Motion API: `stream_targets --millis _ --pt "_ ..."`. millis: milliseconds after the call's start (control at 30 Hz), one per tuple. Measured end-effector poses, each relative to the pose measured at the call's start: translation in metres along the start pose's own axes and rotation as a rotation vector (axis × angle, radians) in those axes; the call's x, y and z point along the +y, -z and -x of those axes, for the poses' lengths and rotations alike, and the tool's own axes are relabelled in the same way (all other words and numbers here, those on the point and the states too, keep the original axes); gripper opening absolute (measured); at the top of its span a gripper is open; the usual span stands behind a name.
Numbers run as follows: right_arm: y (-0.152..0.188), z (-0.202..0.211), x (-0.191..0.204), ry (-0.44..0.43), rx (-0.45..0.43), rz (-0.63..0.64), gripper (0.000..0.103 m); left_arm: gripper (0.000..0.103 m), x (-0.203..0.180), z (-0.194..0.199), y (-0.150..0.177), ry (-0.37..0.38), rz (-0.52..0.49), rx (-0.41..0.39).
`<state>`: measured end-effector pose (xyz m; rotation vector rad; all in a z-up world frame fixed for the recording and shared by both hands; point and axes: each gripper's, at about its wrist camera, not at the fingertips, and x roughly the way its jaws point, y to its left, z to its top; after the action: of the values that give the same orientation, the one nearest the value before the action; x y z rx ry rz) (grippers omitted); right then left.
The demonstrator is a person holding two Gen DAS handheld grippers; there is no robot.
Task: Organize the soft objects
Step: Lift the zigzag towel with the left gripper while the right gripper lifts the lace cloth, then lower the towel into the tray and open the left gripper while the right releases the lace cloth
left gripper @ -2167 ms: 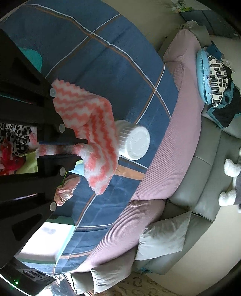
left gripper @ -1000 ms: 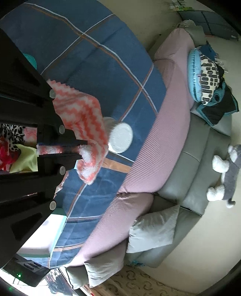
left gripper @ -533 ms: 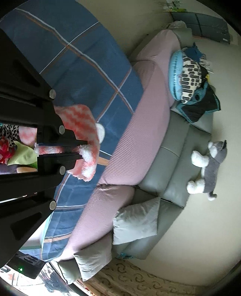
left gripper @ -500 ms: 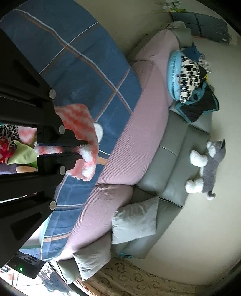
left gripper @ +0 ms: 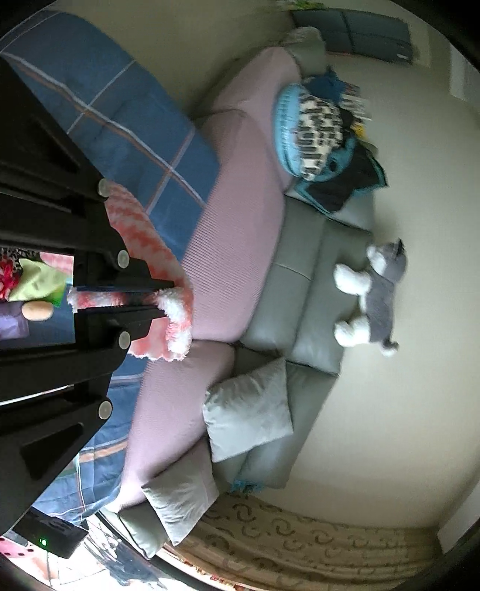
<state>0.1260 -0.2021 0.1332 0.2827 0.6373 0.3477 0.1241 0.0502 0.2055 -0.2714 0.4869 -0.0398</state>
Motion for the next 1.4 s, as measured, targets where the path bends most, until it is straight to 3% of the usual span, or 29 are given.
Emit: stream_targets --millis 233,533,733,1100,1400 --pt "-0.010 0.041 -0.022 0.059 -0.070 -0.026 0.002 0.005 -0.051 0.021 -0.018 0.076 -0.081 -0.038" --pt "-0.018 0.098 -0.066 0.200 -0.148 -0.087 0.002 0.005 -0.136 0.012 -0.004 0.243 -0.179 0.033" --pt "-0.016 0.128 -0.099 0.272 -0.166 -0.149 0.002 0.005 -0.185 0.001 0.013 0.310 -0.251 0.083" --pt "-0.006 0.143 -0.141 0.345 -0.150 -0.238 0.002 0.005 -0.240 -0.033 0.052 0.366 -0.327 0.192" --pt "0.000 0.129 -0.153 0.336 -0.116 -0.262 0.002 0.005 -0.245 -0.064 0.077 0.355 -0.326 0.267"
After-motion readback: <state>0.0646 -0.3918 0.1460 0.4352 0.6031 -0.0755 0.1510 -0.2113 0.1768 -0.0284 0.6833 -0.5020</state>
